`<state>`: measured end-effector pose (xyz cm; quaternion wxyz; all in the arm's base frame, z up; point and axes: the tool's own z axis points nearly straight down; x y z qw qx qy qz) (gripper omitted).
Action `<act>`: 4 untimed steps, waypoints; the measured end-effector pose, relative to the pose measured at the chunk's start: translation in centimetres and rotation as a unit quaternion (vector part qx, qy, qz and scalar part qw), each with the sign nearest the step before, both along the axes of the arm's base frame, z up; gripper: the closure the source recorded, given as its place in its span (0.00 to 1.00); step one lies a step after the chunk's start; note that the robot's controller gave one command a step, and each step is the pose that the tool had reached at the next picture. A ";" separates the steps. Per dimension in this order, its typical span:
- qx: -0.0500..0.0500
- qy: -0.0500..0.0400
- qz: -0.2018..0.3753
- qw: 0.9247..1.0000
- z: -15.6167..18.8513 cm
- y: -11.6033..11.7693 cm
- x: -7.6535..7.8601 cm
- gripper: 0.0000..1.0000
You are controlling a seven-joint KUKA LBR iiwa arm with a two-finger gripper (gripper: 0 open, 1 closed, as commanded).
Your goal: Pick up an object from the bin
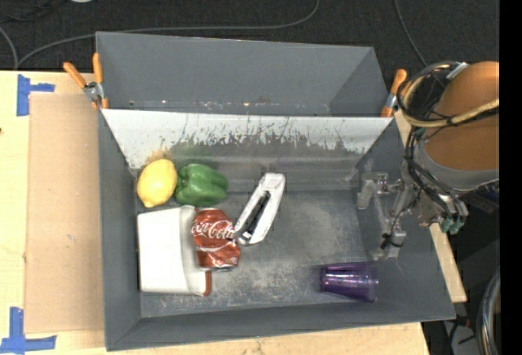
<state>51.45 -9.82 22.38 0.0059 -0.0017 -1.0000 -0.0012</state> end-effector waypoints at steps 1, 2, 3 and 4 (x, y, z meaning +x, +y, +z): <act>-0.001 -0.004 0.003 1.000 0.4 0.1 0.1 0.00; 0.000 0.002 -0.033 0.999 -15.9 -2.6 -2.7 0.00; -0.001 -0.006 0.003 1.000 -6.7 -2.3 -3.9 0.00; 0.001 0.003 -0.028 1.000 -15.2 -2.4 -2.9 0.00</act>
Offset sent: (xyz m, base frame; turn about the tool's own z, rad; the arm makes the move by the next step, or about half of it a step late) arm -0.0257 -0.0266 -0.1538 0.0647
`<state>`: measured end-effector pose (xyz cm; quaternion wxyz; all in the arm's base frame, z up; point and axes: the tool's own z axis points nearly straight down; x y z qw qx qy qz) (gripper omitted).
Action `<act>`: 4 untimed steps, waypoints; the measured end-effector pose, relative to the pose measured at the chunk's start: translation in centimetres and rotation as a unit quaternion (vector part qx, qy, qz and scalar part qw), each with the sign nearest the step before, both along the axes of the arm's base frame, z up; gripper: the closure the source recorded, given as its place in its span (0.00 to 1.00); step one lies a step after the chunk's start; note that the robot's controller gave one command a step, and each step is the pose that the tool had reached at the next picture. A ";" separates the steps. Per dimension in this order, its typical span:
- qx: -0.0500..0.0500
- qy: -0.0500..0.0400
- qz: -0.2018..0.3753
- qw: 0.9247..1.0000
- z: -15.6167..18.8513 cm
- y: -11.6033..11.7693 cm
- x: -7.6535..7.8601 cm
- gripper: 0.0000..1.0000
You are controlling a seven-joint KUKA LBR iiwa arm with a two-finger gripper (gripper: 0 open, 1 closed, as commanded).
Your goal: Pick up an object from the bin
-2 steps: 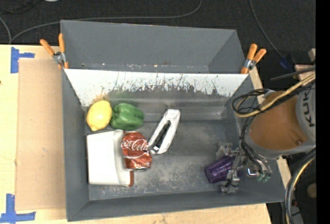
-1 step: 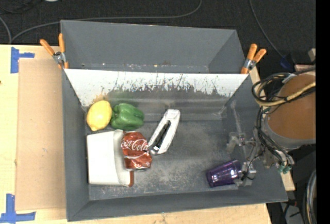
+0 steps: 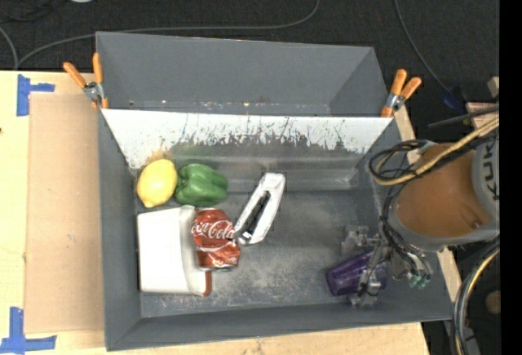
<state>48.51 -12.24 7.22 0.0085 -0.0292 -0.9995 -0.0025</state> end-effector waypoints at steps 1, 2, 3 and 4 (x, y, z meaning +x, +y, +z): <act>-0.002 -0.014 0.078 0.997 -0.2 0.8 -0.7 0.00; 0.001 0.002 0.003 1.000 -0.3 0.1 0.0 1.00; 0.001 0.002 0.003 1.000 -0.2 0.1 0.0 1.00; 0.002 0.005 0.004 1.000 3.0 0.2 -0.2 1.00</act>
Offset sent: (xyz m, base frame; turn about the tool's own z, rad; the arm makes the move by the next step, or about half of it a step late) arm -0.0003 0.0003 -0.0001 -0.0038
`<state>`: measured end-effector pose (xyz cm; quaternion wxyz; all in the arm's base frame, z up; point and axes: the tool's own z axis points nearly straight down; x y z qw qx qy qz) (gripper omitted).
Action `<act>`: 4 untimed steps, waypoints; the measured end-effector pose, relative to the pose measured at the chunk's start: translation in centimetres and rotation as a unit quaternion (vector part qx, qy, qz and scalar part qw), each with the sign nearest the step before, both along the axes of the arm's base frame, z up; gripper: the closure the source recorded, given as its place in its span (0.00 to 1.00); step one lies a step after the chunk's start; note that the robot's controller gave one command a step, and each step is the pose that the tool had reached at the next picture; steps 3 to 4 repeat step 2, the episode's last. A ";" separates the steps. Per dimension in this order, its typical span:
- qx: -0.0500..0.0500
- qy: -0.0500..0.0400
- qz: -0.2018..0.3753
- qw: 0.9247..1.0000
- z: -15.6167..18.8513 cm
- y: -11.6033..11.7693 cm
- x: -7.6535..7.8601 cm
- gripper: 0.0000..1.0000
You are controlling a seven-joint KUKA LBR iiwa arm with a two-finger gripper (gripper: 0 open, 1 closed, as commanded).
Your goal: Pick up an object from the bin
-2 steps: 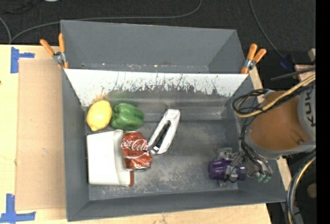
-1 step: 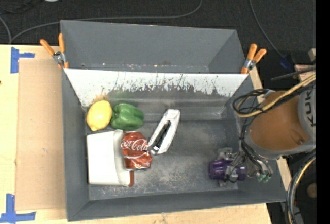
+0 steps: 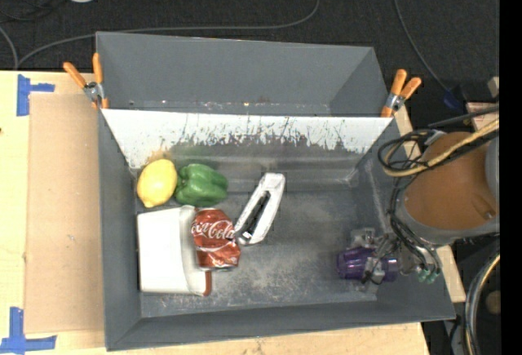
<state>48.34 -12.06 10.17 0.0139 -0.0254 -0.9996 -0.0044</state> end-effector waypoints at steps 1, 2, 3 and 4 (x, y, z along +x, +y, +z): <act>0.000 -0.001 0.001 1.000 2.9 0.0 0.2 1.00; 0.000 0.000 0.001 1.000 5.0 0.0 0.2 1.00; 0.000 0.000 0.001 1.000 5.0 0.0 0.2 1.00; 0.000 0.000 0.001 1.000 5.0 0.0 0.2 1.00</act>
Offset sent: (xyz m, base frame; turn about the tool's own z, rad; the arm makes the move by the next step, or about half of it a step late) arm 0.0016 -0.0003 0.0660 -0.0011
